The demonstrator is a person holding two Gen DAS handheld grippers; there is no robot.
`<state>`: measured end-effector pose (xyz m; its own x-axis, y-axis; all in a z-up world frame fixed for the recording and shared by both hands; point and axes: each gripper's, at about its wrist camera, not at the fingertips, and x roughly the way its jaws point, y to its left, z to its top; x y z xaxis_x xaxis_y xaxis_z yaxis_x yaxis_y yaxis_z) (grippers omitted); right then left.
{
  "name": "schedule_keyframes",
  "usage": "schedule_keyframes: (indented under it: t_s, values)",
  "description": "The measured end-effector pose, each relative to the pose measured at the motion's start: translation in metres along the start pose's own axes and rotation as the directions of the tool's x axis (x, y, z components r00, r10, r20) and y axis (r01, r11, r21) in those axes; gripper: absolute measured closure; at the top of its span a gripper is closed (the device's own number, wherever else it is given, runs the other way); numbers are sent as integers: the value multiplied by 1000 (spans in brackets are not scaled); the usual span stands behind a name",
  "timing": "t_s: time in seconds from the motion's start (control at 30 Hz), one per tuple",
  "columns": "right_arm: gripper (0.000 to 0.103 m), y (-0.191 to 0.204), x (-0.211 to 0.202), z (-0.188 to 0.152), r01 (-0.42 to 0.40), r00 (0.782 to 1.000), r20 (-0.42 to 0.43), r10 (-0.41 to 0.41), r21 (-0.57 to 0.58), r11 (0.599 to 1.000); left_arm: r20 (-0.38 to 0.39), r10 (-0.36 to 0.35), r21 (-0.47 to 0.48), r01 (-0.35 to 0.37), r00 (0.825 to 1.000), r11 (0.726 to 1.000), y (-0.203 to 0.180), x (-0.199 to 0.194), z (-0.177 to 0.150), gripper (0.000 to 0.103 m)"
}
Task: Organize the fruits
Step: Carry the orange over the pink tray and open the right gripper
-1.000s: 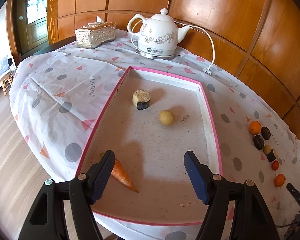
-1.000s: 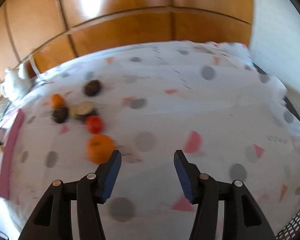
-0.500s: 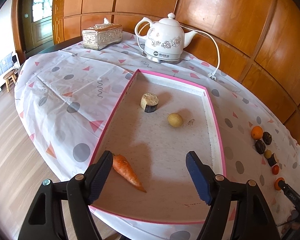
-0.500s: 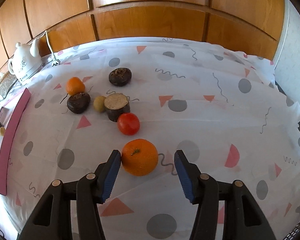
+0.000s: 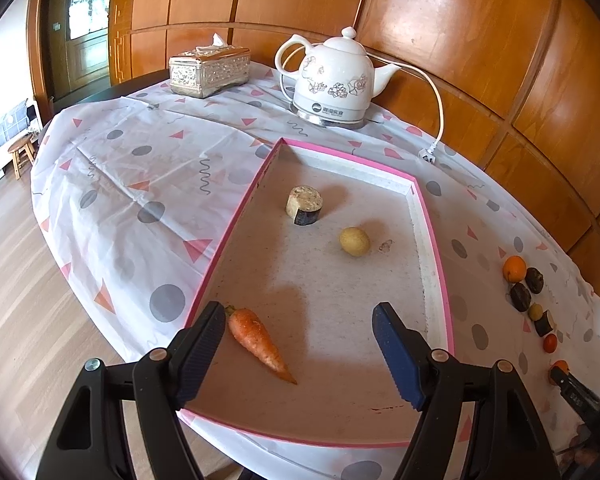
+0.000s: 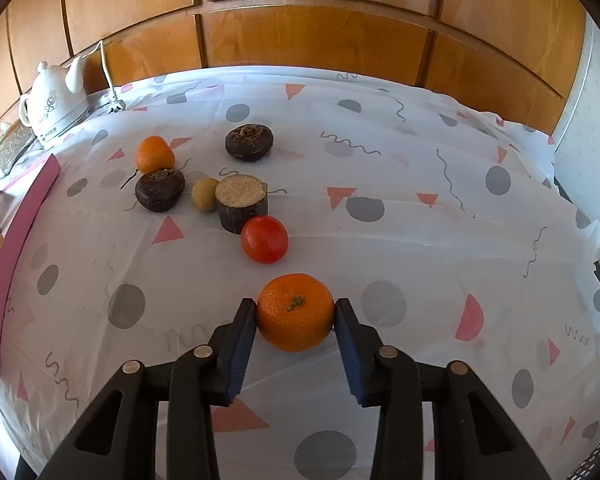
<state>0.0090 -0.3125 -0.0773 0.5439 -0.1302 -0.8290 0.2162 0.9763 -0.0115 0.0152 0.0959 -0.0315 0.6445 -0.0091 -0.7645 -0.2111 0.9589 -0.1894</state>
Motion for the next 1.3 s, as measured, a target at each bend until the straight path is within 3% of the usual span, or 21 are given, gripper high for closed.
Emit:
schedule_keyframes:
  t_s: [0.33,0.63,0.87,1.17,1.3]
  values:
    - [63,16,-14,1,-89,996,-1,89,-47,995,3,0,-26,0,1000,1000,8,-1,1,26]
    - [63,53,-26,7,-214,977,-14,214,-143,966,0,-1,-62,1,1000,998,18,0,2,26]
    - [64,101,-34,21,-352,935,-47,350,-215,911,15,7,-99,-5,1000,995,28,-4,6,26]
    - [63,204,-54,46,-503,856,-93,509,-381,776,15,13,-139,-11,1000,990,40,-3,7,26]
    - [63,247,-51,48,-526,839,-127,529,-437,729,9,13,-145,-12,1000,989,43,-1,6,26]
